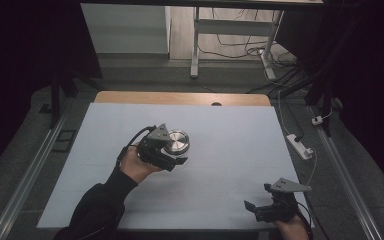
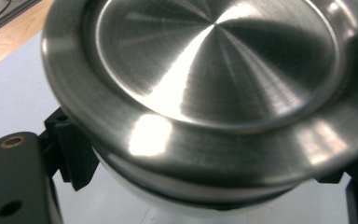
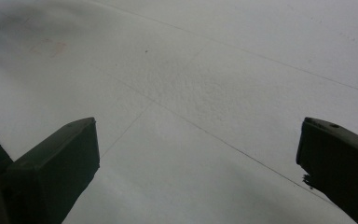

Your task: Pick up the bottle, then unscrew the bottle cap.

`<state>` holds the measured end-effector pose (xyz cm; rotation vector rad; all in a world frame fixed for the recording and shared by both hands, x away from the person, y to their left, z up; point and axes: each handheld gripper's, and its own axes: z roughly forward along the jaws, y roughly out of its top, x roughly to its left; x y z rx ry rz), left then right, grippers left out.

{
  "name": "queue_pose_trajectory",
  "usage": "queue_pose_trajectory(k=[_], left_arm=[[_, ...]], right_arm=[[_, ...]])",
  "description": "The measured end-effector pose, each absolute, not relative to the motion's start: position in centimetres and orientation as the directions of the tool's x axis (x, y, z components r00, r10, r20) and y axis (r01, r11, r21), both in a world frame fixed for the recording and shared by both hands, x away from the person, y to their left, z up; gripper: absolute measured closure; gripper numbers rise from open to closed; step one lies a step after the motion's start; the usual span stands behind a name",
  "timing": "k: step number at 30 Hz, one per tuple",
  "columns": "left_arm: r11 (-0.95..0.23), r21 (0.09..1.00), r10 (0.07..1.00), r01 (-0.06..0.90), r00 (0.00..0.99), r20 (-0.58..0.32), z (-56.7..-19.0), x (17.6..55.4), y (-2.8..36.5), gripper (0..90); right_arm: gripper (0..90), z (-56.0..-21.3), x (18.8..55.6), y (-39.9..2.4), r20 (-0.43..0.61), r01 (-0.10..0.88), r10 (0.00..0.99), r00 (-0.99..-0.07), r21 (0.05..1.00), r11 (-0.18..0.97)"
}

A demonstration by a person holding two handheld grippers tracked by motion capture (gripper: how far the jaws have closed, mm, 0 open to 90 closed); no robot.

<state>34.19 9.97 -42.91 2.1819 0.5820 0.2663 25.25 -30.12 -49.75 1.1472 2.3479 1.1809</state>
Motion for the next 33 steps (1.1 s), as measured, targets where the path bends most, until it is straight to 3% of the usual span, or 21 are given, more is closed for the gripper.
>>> queue_pose_trajectory(k=[23, 33], left_arm=[[-0.531, 0.777, 0.494, 0.338, 0.869, -0.040, -43.9, 33.9, 10.2, 15.2], [-0.534, 0.781, 0.480, 0.323, 0.877, -0.035, -43.9, 33.5, 10.0, 15.1]], right_arm=[[0.0, -48.7, 25.0, -29.0, 0.128, 0.494, 0.716, -0.686, 0.805, 0.330], [0.0, -47.9, 25.3, -26.8, 0.077, 0.433, 0.674, -0.734, 0.818, 0.378]])
